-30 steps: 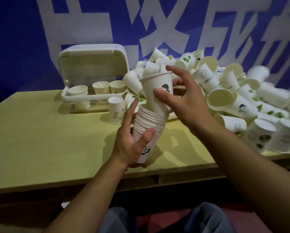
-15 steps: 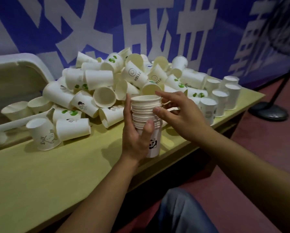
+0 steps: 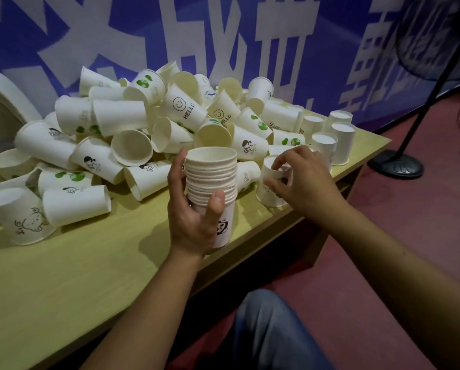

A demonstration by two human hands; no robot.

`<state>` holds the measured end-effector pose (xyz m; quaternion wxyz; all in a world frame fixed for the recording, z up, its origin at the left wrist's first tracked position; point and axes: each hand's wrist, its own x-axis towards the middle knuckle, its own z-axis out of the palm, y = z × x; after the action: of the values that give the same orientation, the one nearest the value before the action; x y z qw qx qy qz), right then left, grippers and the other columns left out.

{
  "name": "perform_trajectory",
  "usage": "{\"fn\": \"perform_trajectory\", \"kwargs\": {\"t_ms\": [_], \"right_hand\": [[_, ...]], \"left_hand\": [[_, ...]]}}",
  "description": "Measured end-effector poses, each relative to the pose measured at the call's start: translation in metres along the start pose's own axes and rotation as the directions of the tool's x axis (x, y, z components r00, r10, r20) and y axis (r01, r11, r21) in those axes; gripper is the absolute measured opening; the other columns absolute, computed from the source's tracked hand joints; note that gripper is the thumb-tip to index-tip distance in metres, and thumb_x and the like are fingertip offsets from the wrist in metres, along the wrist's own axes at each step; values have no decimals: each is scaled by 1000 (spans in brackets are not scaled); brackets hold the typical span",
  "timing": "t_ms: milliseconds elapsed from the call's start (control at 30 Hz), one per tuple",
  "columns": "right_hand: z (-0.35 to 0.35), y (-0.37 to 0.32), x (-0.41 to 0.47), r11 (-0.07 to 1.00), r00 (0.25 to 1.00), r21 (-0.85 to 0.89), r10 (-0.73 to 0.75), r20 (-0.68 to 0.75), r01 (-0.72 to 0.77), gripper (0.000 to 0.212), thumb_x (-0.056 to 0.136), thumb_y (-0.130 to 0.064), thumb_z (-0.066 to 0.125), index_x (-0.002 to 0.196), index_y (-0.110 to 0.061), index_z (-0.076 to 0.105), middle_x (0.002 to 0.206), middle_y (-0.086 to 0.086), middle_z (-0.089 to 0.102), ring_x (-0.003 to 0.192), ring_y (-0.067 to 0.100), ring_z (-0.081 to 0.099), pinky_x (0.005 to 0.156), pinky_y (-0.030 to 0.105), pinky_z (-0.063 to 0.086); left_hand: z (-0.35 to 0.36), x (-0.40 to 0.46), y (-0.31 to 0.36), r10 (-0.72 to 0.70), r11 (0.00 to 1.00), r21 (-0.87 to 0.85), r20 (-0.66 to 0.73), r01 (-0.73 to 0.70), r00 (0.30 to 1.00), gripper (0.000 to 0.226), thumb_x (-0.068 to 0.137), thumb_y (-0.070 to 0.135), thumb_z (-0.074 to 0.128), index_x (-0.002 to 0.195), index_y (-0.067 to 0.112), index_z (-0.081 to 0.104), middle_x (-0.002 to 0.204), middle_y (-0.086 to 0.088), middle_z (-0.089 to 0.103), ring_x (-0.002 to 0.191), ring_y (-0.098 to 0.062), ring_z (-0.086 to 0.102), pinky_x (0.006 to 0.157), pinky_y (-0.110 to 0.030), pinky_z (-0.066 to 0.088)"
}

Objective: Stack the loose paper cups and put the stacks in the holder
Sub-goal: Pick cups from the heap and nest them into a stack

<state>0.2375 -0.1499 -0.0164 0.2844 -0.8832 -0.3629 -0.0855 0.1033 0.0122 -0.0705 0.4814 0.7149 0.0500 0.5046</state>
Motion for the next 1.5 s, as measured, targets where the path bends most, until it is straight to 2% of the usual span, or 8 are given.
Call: {"fn": "perform_trajectory", "kwargs": {"t_ms": [167, 333, 733, 867, 1033, 1233, 1400, 1500], "right_hand": [[-2, -2, 1, 1000, 1000, 29, -1, -11, 2, 21, 86, -41, 71, 87, -28, 55, 139, -2, 52, 122, 21, 43, 93, 28, 32], [-7, -4, -1, 987, 999, 159, 38, 0, -38, 27, 83, -37, 74, 77, -24, 52, 122, 0, 63, 104, 16, 57, 87, 37, 54], [-3, -8, 0, 839, 964, 543, 114, -239, 35, 55, 81, -27, 79, 123, -28, 44, 117, 3, 48, 108, 17, 57, 63, 25, 60], [-10, -28, 11, 722, 971, 685, 80, -223, 98, 59, 85, -24, 75, 132, -34, 41, 117, 6, 46, 107, 16, 59, 66, 26, 60], [-10, -63, 26, 649, 981, 737, -90, -172, 189, 56, 86, -22, 74, 133, -36, 46, 118, 4, 45, 106, 17, 59, 77, 33, 61], [-1, -84, 32, 706, 964, 661, -241, -114, 255, 45, 83, -30, 72, 124, -38, 55, 118, 6, 47, 107, 20, 58, 85, 36, 58], [3, -87, 35, 617, 982, 768, -168, -82, 170, 18, 96, -33, 60, 113, -29, 57, 102, 18, 50, 90, 28, 66, 65, 34, 57], [4, -84, 33, 606, 983, 781, -171, -60, 153, 36, 92, -28, 68, 121, -34, 46, 105, 3, 50, 91, 23, 66, 66, 28, 58]], "left_hand": [[0, -2, 2, -3, 1000, -1, -26, 3, 1000, 75, 83, 43, 60, 150, 29, 30, 133, -25, 58, 114, -34, 64, 89, -33, 55], [0, -2, 3, -7, 1000, -1, -24, 7, 1000, 75, 83, 44, 60, 150, 33, 30, 135, -25, 56, 117, -35, 62, 92, -37, 55], [1, -3, 6, -80, 988, -130, 8, 80, 997, 78, 80, 43, 62, 149, 31, 30, 133, -21, 57, 109, -22, 66, 84, -27, 54], [-1, -4, 7, -70, 991, -109, 39, 74, 997, 81, 81, 43, 61, 153, 29, 27, 141, -13, 54, 120, -24, 62, 93, -45, 56], [-3, -3, 6, -45, 998, -40, 66, 47, 997, 76, 83, 44, 60, 152, 44, 27, 154, -13, 44, 135, -28, 52, 104, -58, 48], [-1, -2, 13, -60, 994, -86, 74, 66, 996, 77, 85, 39, 58, 153, 34, 22, 154, -7, 45, 137, -20, 51, 109, -47, 47], [-2, -1, 11, -68, 994, -82, 58, 73, 996, 79, 84, 40, 58, 154, 34, 22, 154, -1, 46, 137, -20, 51, 109, -51, 46], [-1, 0, 10, -74, 994, -79, 48, 78, 996, 80, 83, 41, 57, 154, 28, 21, 152, 1, 46, 134, -14, 53, 106, -34, 48]]}}
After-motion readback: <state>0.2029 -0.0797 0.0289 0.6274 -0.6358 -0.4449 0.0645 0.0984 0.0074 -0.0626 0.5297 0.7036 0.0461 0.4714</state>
